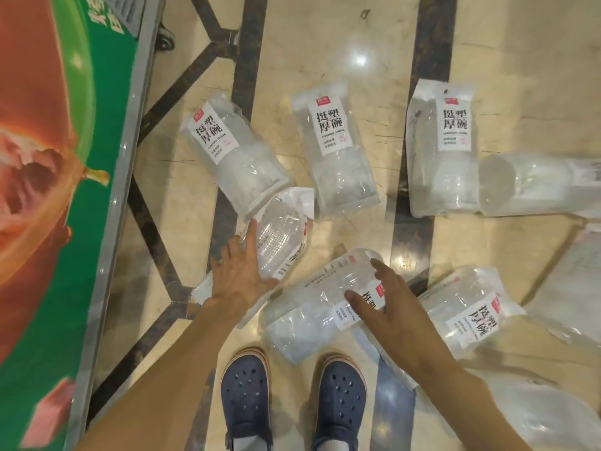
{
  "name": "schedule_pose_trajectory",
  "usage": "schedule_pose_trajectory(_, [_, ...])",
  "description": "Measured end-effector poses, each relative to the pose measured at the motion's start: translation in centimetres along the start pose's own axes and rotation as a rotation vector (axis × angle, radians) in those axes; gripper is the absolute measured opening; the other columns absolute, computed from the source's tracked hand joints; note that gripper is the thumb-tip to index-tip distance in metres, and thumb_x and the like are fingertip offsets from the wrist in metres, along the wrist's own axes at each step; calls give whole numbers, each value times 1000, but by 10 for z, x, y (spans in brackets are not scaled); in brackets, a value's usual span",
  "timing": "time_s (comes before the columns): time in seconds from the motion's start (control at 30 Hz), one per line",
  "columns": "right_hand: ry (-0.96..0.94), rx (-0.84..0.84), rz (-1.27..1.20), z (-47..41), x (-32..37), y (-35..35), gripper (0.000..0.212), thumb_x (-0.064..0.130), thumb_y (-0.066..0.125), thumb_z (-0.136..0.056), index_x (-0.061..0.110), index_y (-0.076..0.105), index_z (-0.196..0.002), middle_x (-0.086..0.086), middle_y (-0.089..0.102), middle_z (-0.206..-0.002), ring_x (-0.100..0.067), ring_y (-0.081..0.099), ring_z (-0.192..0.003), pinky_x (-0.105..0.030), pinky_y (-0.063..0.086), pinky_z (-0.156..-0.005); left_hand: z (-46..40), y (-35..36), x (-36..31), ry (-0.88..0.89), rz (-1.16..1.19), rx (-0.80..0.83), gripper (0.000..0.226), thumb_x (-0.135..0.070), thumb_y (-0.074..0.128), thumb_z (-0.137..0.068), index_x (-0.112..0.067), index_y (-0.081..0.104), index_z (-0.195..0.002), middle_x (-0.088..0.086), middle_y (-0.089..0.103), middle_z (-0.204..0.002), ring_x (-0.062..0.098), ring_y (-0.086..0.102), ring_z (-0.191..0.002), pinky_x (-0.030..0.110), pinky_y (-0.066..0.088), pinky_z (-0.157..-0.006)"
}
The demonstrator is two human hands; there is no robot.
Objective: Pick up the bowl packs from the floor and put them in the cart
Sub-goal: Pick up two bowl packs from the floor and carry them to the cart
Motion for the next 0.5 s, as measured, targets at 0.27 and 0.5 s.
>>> schedule_pose_trajectory(0.27, [358, -51, -481, 17, 10, 44, 111, 60, 81, -73, 22, 18, -157, -7, 54, -143, -29, 55, -130, -47, 46, -109, 59, -51, 41, -70, 225, -9, 139, -60, 89, -60, -33, -5, -159, 17, 40, -143, 38, 40, -133, 59, 42, -103])
schedule_pose_trajectory(0.5, [708, -190, -815, -20, 1, 121, 148, 72, 87, -60, 22, -8, -162, -11, 38, -155, -36, 44, -139, -44, 38, -111, 66, -45, 70, -60, 301, -9, 135, -63, 88, -60, -37, -2, -158, 14, 37, -150, 39, 37, -137, 63, 42, -103])
Point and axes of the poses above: each hand's wrist, its own z-axis away from the middle knuckle, its own y-axis out of the palm, x = y × z, the point moved 2 cm from there along -z, towards the middle knuckle
